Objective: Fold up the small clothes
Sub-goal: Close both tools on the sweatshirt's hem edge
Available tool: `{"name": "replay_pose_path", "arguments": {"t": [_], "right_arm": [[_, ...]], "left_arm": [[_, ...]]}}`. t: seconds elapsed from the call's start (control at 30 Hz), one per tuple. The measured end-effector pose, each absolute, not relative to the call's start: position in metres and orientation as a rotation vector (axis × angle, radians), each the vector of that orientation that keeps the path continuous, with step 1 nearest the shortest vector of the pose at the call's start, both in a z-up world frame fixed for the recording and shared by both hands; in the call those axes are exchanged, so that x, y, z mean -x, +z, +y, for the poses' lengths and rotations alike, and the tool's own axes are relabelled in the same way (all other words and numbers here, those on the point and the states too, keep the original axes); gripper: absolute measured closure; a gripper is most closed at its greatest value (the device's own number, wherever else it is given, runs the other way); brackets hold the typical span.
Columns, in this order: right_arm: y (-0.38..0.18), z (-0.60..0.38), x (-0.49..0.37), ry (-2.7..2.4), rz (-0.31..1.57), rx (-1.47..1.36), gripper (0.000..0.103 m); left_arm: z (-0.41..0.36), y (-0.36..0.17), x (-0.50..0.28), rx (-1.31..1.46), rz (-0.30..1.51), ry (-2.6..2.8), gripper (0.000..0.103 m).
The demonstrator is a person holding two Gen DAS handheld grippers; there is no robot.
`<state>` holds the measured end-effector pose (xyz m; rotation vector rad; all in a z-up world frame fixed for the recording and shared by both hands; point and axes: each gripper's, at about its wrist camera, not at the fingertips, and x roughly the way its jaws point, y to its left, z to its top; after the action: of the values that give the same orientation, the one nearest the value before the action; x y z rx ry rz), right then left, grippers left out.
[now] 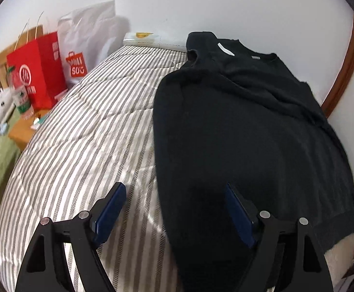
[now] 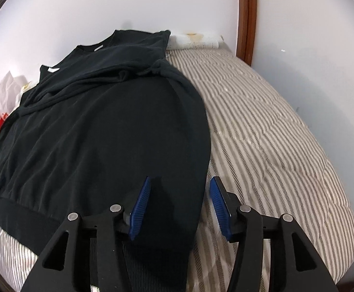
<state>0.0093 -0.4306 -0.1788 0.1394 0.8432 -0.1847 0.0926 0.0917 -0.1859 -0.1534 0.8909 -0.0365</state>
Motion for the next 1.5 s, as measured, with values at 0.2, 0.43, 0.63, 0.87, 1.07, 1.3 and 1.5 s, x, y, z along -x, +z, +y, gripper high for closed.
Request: {"name": "replay_pose_path", "arguments": {"t": [0.2,0.43,0.63,0.87,1.07,1.3,1.5], "right_arm": [[-0.181,-0.425,0.002,-0.189,0.848,-0.119,0.053],[-0.182,-0.423,-0.007,-0.199,0.856,-0.118,0.054],[-0.182,-0.422,-0.024,-0.177,0.85,-0.125,0.077],[-0.18,-0.422,-0.017,-0.131,0.84,-0.14,0.094],[-0.169,-0.429,0.01,-0.086,0.815,-0.198,0.094],[-0.157,-0.425,0.045,-0.054,0.779,-0.164,0.094],[-0.143,-0.422,0.052,-0.044,0.727,-0.149,0.094]], "left_arm": [[0.088,-0.189,-0.084,0.098,0.901,-0.062,0.023],[0.066,-0.192,-0.095,0.019,0.911,-0.07,0.031],[0.047,-0.191,-0.103,-0.013,0.901,-0.084,0.068],[0.049,-0.183,-0.091,-0.02,0.867,-0.104,0.093],[0.065,-0.164,-0.063,0.045,0.821,-0.142,0.093],[0.071,-0.155,-0.036,0.047,0.784,-0.153,0.093],[0.075,-0.14,-0.039,0.11,0.725,-0.175,0.093]]}}
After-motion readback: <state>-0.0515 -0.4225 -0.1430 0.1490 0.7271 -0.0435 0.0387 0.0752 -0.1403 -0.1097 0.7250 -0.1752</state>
